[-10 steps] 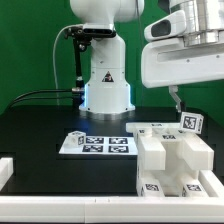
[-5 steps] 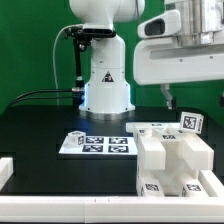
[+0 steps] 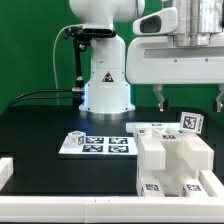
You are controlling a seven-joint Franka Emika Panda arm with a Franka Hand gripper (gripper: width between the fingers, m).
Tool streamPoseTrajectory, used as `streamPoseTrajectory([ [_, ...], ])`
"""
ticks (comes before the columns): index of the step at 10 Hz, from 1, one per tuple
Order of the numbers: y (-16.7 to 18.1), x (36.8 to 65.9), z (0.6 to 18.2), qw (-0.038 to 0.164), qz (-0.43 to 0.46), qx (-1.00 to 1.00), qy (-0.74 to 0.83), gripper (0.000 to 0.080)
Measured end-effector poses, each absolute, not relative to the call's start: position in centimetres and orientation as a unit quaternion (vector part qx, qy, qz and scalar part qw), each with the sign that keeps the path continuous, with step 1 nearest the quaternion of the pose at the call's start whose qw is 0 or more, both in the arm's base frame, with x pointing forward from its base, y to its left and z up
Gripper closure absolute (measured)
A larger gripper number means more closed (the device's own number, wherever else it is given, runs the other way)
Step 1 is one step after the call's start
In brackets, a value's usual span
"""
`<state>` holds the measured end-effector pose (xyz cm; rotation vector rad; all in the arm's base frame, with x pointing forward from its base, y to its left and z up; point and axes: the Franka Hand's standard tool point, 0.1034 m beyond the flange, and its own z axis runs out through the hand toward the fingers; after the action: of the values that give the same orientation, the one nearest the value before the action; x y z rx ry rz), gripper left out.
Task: Assemble chair
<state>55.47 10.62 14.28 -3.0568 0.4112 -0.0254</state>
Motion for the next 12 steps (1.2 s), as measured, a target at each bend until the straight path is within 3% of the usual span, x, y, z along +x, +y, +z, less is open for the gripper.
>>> streamPoseTrajectory([
  [4, 10.8, 55.2, 12.9, 0.023, -0.023, -0.987, 0.160, 0.0151],
  [8, 11.0, 55.2, 12.6, 0.022, -0.034, -0.986, 0.160, 0.0160],
  [9, 11.0, 55.2, 12.6, 0.023, -0.034, -0.984, 0.173, 0.0356],
  [10, 10.9, 55.2, 12.6, 0.022, -0.034, -0.984, 0.172, 0.0356],
  [11, 11.0, 55.3, 12.6, 0.023, -0.035, -0.984, 0.174, 0.0517],
  [12, 11.0, 55.3, 12.6, 0.026, -0.033, -0.974, 0.223, 0.0517],
])
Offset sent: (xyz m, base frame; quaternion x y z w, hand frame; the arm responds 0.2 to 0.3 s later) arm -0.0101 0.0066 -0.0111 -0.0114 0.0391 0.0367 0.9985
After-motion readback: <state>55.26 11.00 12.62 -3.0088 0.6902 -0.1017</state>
